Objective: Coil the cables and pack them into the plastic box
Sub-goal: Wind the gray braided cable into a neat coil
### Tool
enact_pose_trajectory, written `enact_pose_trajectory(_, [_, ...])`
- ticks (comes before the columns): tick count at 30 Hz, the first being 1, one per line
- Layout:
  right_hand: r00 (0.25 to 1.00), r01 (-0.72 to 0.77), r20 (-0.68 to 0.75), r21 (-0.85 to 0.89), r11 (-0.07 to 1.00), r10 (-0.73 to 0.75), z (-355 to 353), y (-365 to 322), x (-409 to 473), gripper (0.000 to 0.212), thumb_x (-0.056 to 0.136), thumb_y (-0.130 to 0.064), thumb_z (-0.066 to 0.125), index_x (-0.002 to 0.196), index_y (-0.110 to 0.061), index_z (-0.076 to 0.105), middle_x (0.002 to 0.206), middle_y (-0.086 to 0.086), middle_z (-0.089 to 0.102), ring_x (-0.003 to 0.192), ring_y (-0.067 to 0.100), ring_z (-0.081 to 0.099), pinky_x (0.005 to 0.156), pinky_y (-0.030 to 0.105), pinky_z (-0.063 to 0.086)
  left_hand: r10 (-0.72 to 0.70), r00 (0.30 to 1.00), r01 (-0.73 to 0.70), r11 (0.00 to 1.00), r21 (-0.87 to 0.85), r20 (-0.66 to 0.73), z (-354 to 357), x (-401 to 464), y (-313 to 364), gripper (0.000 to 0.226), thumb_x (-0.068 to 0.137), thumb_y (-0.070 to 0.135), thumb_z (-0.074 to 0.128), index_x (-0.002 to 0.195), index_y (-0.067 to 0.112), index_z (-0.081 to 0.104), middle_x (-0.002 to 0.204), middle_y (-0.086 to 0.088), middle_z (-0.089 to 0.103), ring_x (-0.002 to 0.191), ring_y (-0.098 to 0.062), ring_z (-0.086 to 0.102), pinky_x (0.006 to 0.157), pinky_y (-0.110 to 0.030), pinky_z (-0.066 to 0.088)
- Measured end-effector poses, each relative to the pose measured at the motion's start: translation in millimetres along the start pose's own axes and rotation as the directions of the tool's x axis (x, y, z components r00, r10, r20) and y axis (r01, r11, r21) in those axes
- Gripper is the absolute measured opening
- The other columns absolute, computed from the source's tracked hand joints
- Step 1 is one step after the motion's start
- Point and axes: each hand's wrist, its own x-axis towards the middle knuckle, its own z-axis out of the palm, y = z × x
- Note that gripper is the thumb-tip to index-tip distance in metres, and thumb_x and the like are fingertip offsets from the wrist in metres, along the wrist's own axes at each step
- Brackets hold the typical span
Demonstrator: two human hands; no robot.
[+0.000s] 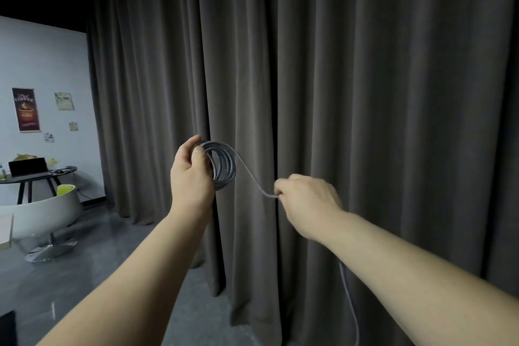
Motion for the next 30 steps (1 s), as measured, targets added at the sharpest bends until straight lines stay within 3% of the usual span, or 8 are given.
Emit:
enact_pose_trajectory(4, [0.909, 0.392, 0.173, -0.054, 0.918, -0.378, -27, -22, -5, 0.027, 0.091, -0.016, 0.045, 0.110, -0.024, 0.062, 0.108, 0.000, 0.057, 0.097, 0.025, 0.058, 0.072, 0.030, 0.043, 0.092, 0.992, -0.106, 0.979, 0.176, 0.087, 2, -11, 4, 0.028, 0.101, 0.018, 0.045, 0.124, 0.025, 0.059, 0.120, 0.000, 0.064, 0.108, -0.010, 0.059, 0.100, -0.023, 0.044])
enact_pose_trajectory(9, [0.861, 0.484, 0.078, 0.184, 0.856, -0.503, -43, -25, 4, 0.024, 0.093, -0.024, 0.054, 0.112, -0.029, 0.070, 0.107, -0.003, 0.055, 0.098, 0.017, 0.055, 0.082, 0.032, 0.045, 0.045, 0.967, -0.080, 0.988, 0.130, 0.252, -2, -18, -2, 0.026, 0.101, 0.013, 0.045, 0.116, 0.027, 0.062, 0.104, 0.002, 0.067, 0.092, -0.005, 0.062, 0.085, -0.022, 0.049])
enact_pose_trajectory(11, [0.894, 0.435, -0.054, 0.351, 0.829, -0.446, -38, -20, 13, 0.019, 0.089, -0.021, 0.062, 0.104, -0.024, 0.074, 0.098, 0.001, 0.060, 0.093, 0.017, 0.058, 0.085, 0.033, 0.046, -0.039, 0.947, 0.033, 0.999, 0.024, 0.318, -1, -22, -1, 0.027, 0.101, 0.010, 0.044, 0.111, 0.026, 0.064, 0.088, 0.003, 0.067, 0.077, -0.005, 0.062, 0.072, -0.019, 0.048])
enact_pose_trajectory(15, [0.976, 0.218, -0.169, 0.697, 0.684, -0.138, -23, -8, 23, 0.015, 0.074, -0.018, 0.079, 0.075, -0.024, 0.066, 0.070, -0.006, 0.062, 0.067, 0.008, 0.057, 0.069, 0.031, 0.049, -0.164, 0.905, 0.217, 0.972, -0.094, 0.393, 3, -28, -3, 0.026, 0.100, 0.009, 0.045, 0.111, 0.018, 0.067, 0.100, -0.006, 0.072, 0.090, -0.016, 0.066, 0.081, -0.027, 0.053])
enact_pose_trajectory(19, [0.977, 0.107, -0.201, 0.753, 0.649, 0.072, -10, 0, 26, 0.036, 0.063, -0.033, 0.087, 0.058, -0.023, 0.053, 0.057, -0.009, 0.055, 0.058, 0.009, 0.050, 0.060, 0.031, 0.044, -0.180, 0.887, 0.247, 0.963, -0.108, 0.425, 8, -34, -5, 0.026, 0.100, 0.008, 0.044, 0.112, 0.015, 0.067, 0.094, -0.004, 0.072, 0.080, -0.012, 0.065, 0.073, -0.019, 0.052])
enact_pose_trajectory(23, [0.953, -0.041, -0.203, 0.647, 0.761, 0.224, -8, 5, 24, 0.050, 0.057, -0.055, 0.083, 0.058, -0.017, 0.052, 0.055, -0.006, 0.054, 0.055, 0.013, 0.048, 0.053, 0.030, 0.040, -0.173, 0.895, 0.244, 0.961, -0.127, 0.411, 17, -40, -8, 0.028, 0.102, 0.008, 0.040, 0.106, 0.013, 0.067, 0.074, 0.002, 0.062, 0.056, -0.007, 0.047, 0.056, -0.018, 0.042])
enact_pose_trajectory(26, [0.957, -0.066, -0.170, 0.660, 0.748, 0.235, -6, 7, 24, 0.048, 0.059, -0.055, 0.083, 0.057, -0.018, 0.052, 0.052, -0.007, 0.051, 0.052, 0.011, 0.046, 0.051, 0.027, 0.037, -0.148, 0.926, 0.195, 0.975, -0.106, 0.347, 24, -39, -9, 0.029, 0.103, 0.009, 0.038, 0.102, 0.012, 0.067, 0.073, -0.002, 0.056, 0.052, -0.007, 0.039, 0.048, -0.016, 0.034])
enact_pose_trajectory(30, [0.999, -0.018, 0.041, 0.851, 0.525, -0.034, -8, 17, 14, 0.016, 0.073, -0.015, 0.081, 0.076, -0.015, 0.066, 0.066, -0.003, 0.060, 0.060, 0.006, 0.052, 0.062, 0.021, 0.046, -0.125, 0.954, 0.139, 0.990, -0.031, 0.271, 27, -33, -10, 0.027, 0.101, 0.012, 0.041, 0.099, 0.016, 0.068, 0.073, -0.003, 0.057, 0.052, -0.009, 0.040, 0.049, -0.021, 0.035])
